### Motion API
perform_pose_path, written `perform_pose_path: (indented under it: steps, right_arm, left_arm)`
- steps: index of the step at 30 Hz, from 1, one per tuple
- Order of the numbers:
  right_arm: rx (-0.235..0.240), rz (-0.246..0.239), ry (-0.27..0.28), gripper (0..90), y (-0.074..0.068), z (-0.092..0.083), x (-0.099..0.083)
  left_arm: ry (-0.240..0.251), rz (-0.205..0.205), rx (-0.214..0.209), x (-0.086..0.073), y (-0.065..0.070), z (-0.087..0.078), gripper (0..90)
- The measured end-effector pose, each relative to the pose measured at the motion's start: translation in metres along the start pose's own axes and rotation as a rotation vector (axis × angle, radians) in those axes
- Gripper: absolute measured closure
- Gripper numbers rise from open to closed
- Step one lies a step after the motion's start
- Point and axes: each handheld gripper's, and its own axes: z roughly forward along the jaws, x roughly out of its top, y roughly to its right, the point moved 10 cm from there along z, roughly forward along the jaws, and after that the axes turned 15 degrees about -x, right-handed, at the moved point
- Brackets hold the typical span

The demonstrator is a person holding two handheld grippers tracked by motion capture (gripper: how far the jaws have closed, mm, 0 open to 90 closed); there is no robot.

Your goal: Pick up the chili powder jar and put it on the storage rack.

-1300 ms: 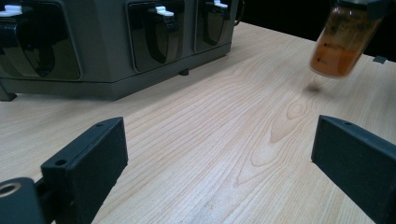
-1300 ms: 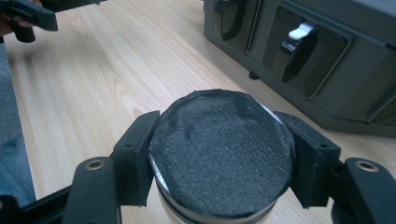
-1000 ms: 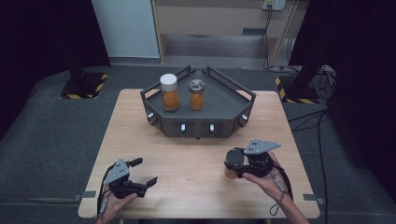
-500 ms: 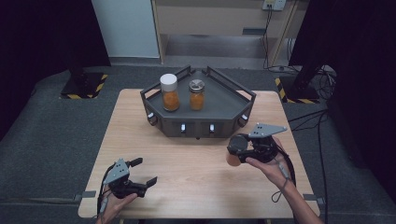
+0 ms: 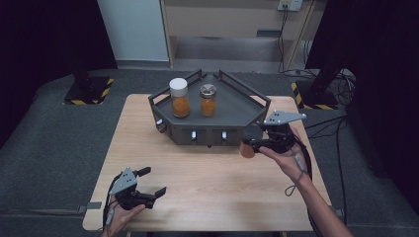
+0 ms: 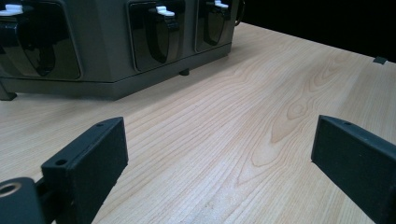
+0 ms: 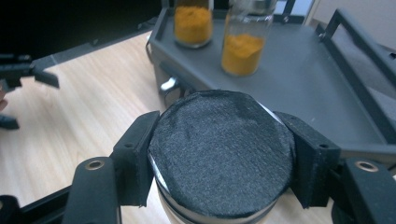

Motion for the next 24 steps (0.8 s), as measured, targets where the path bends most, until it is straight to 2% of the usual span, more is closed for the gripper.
perform_pose_path:
  steps: [10, 18, 24]
  right_arm:
    - [-0.047, 0.005, 0.023, 34.9, 0.008, 0.007, 0.034]
    - [-0.087, 0.011, 0.023, 34.9, 0.012, 0.016, 0.053]
    - [-0.12, 0.039, 0.041, 34.9, 0.018, 0.026, 0.062]
  left_arm:
    - [0.002, 0.0, -0.002, 0.0, 0.0, 0.0, 2.8]
    - [0.0, 0.001, -0.002, 0.0, 0.0, 0.0, 2.8]
    - [0.002, 0.0, -0.002, 0.0, 0.0, 0.0, 2.8]
